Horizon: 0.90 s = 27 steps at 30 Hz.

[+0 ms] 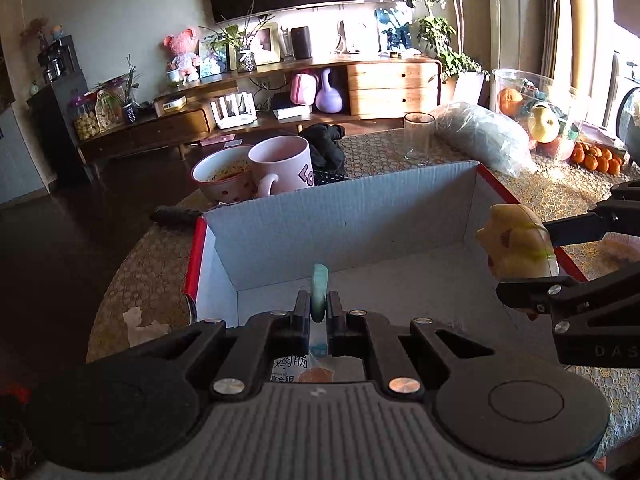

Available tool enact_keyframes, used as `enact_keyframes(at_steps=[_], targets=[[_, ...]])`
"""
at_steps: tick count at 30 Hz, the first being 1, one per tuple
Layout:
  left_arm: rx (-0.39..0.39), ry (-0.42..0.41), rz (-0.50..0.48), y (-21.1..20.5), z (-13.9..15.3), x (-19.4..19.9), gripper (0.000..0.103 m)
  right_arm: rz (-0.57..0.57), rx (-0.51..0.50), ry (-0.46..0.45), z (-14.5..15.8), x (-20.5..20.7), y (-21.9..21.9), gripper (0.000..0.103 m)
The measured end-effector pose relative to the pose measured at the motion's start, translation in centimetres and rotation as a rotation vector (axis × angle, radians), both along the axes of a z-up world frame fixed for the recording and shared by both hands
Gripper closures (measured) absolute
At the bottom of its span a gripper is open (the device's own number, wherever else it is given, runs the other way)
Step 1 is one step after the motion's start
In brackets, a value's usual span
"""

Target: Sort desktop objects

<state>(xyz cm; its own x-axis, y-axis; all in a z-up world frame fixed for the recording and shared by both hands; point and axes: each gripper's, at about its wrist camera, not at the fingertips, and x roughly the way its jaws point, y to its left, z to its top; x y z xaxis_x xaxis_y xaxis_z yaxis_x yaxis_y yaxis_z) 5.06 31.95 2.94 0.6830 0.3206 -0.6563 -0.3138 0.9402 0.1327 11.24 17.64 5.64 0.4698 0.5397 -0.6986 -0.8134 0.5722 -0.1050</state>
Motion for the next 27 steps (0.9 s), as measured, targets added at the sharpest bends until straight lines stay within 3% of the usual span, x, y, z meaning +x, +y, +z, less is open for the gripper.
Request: enact_keyframes(at_steps=[12,22,27], targets=[[0.002,0.126,-0.06,0.1,-1.6,2.6,0.096,0.044,-0.089,0.081,-1.9,0.4,1.8,0.048],[-0.009,0.167,-0.066,0.3,-2.9,2.6,0.096,0.013,-0.114,0.168,-2.7,0.0,1.6,0.048],[-0.011,0.188,-0.072,0.2,-3.3,2.0,0.096,-0.004,-0.126,0.169,-2.8,-0.9,1.3,0.048]])
